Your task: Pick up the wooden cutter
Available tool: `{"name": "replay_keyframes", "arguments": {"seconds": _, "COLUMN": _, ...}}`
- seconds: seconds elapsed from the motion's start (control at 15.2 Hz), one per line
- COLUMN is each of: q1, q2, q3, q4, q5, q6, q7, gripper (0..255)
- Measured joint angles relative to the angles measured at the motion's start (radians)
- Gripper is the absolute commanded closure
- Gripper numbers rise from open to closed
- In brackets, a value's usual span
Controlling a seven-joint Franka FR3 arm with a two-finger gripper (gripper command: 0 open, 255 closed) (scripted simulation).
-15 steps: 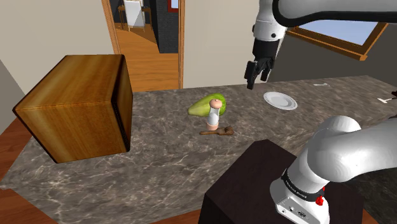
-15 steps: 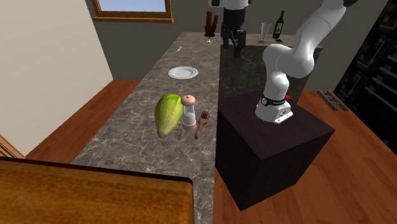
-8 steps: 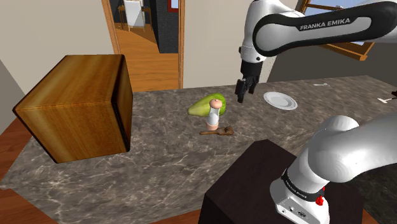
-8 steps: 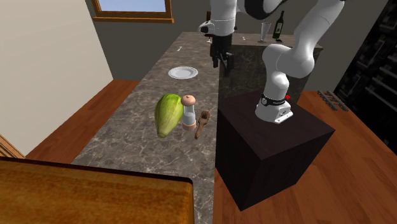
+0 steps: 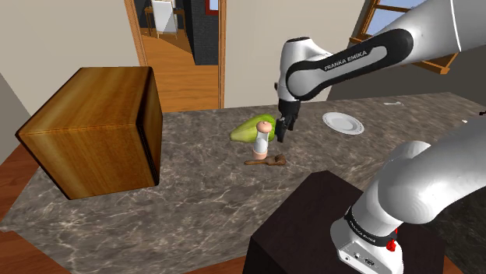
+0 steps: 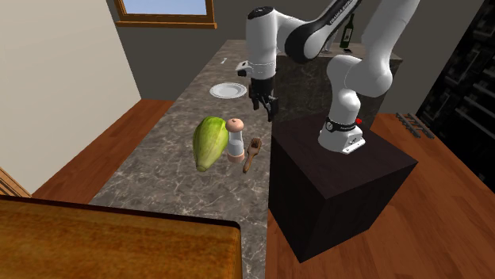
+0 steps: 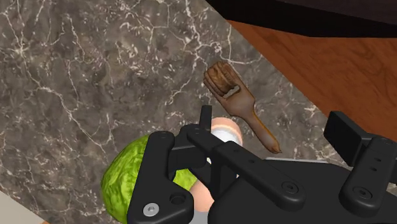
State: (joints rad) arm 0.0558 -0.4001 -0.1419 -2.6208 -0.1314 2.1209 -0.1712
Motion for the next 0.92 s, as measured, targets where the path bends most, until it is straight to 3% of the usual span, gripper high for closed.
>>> {"name": "replay_keyframes", "arguments": {"seconds": 0.66, "q1": 0.035, "q2": 0.393, "q3": -0.038, "q4": 0.032, "q5": 0.044, "q6": 0.351, "q7": -0.180, "gripper": 0}}
{"name": "replay_keyframes", "arguments": {"seconds": 0.92, "q1": 0.037, "q2": 0.484, "q3": -0.034, "q4": 0.050, "q5": 0.066, "q6": 0.424, "q7": -0.210, "gripper": 0}}
